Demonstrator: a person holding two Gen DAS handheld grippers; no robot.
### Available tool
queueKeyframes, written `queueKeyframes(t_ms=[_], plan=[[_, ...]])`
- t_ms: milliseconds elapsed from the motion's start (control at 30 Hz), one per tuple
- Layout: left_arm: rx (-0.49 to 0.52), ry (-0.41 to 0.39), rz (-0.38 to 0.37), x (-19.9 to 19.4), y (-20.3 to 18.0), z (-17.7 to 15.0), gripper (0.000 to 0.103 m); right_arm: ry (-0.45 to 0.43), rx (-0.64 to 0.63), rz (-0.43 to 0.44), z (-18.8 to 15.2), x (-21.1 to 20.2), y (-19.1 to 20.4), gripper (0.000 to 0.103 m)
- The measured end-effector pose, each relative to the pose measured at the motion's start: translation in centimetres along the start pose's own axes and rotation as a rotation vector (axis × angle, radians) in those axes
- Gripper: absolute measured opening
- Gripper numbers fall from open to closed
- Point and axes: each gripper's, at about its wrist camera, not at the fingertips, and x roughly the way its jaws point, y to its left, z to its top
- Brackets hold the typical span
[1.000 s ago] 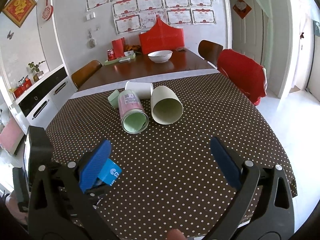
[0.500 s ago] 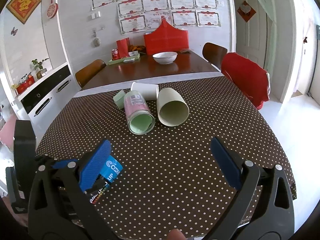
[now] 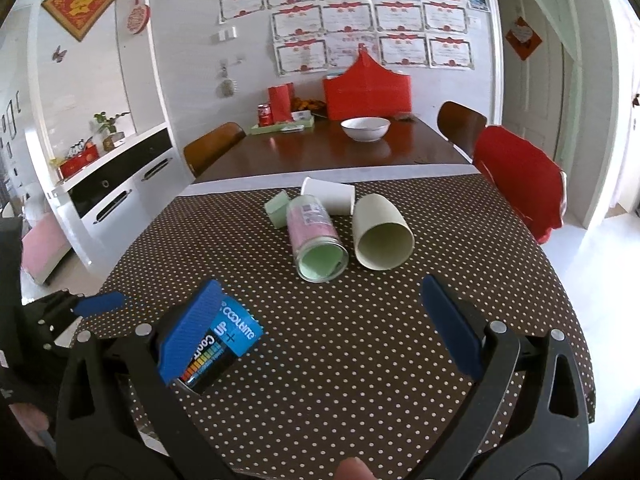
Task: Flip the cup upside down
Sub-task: 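Lower the can onto the tablecloth and open the left gripper, then close the right gripper around the body of the lying can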
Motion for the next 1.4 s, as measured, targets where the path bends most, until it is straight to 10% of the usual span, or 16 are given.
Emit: queueKeyframes(t_ms=[500,933,1400], plan=[[-0.081,-0.057,0.086,-3.5,3.9,-0.7,0.083,0.024,-0.235,0.21,1.3,2.2,4.3,0.097],[-0.134,-0.052,0.097,-3.7,5.6,-1.3,0.083,0.218,-0.862,0.392,-1.6,7.0,8.2,0.097],[-0.182,-0.014,0.12,-2.6,7.2,-1.9,0.083,0.345,-1.25,0.519,-4.0,11.6,12.2,0.097]])
